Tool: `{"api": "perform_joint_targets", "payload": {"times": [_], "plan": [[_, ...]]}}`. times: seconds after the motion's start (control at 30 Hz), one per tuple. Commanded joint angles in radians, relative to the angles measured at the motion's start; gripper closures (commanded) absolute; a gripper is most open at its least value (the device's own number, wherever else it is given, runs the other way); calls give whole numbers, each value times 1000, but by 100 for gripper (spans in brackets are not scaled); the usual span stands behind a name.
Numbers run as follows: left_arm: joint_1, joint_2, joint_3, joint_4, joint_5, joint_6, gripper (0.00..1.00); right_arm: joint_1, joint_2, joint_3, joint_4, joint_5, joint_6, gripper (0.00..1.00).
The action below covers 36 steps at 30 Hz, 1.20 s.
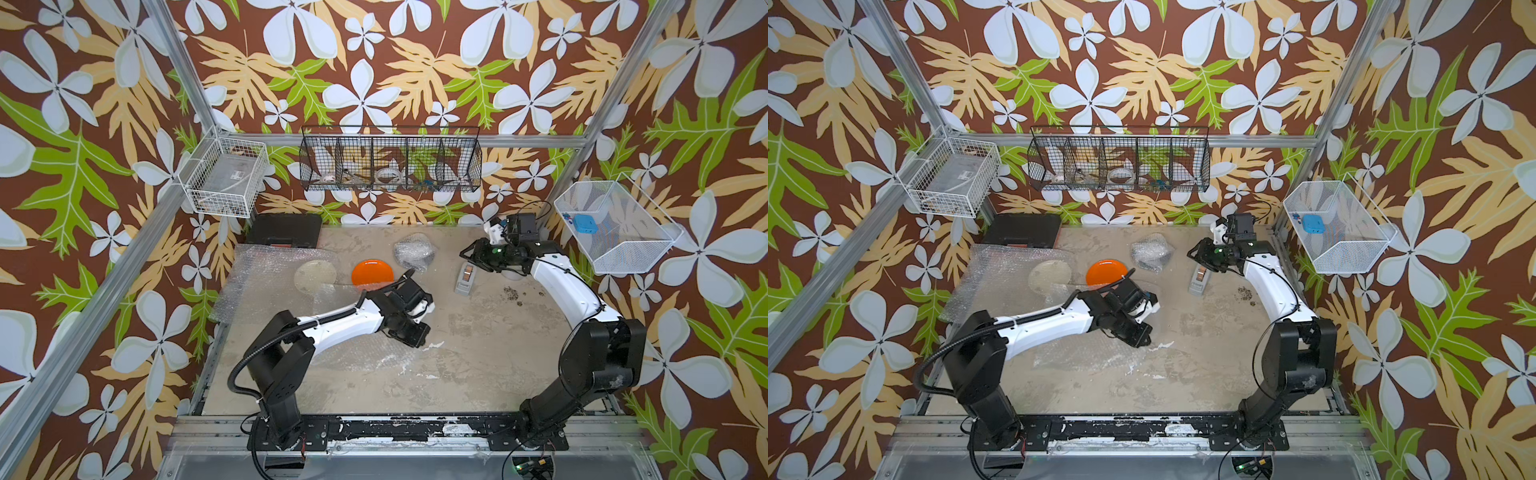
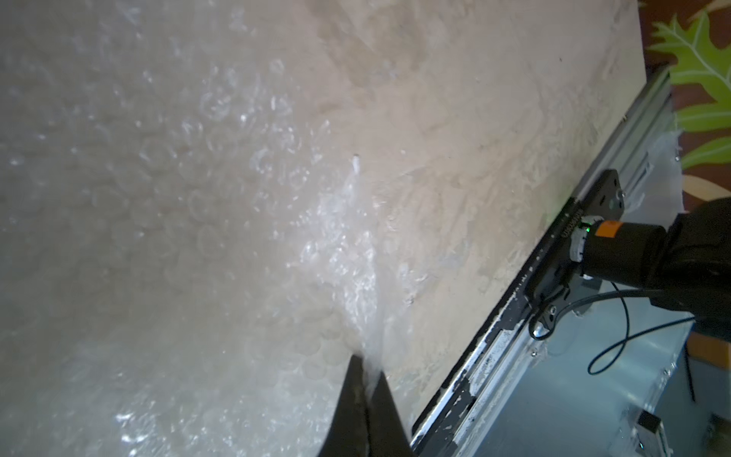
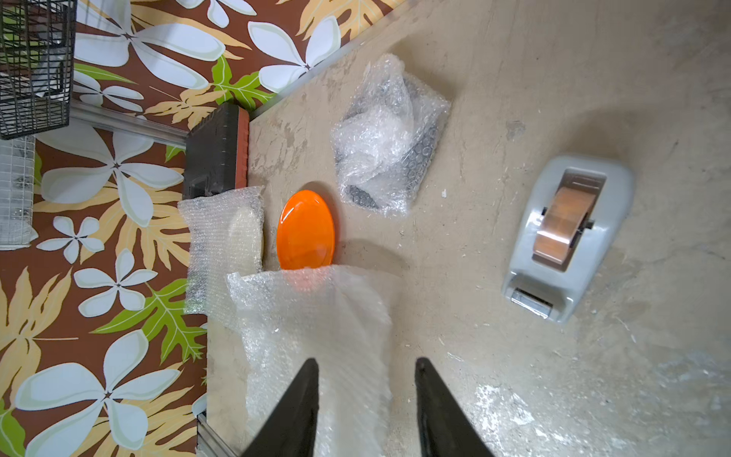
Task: Wrap dinner plates in bubble wrap
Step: Place the bubble wrap at the center of the board.
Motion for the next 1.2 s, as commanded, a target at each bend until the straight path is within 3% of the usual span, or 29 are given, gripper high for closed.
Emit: {"api": "perform_joint_targets", "payload": {"times": [0.0, 0.17, 0.3, 0.47, 0.6, 0.7, 0.87, 1.03, 1.17], "plan": [[-61, 83, 70, 87, 78, -3, 100, -3, -15, -35, 14, 4, -22, 59], [-146, 166, 168, 169, 166, -55, 100, -4, -20, -92, 38, -9, -26, 59], [-162, 184, 212, 248, 245, -114, 76, -4, -9, -111, 51, -37, -28, 59], [-131, 100, 202, 194, 166, -89, 58, 8, 4, -145, 74, -68, -31, 59], [-33, -33, 90, 134, 45, -73, 58, 54, 24, -159, 95, -64, -25, 59], [86, -111, -27, 76, -96, -82, 64, 103, 49, -164, 128, -59, -1, 59], [255, -138, -182, 40, -184, -48, 73, 189, 121, -123, 182, -55, 27, 59], [343, -119, -300, 74, -179, -34, 74, 262, 221, -58, 260, -74, 21, 57], [353, -126, -363, 83, -162, -48, 74, 296, 325, 22, 293, -75, 27, 53]]}}
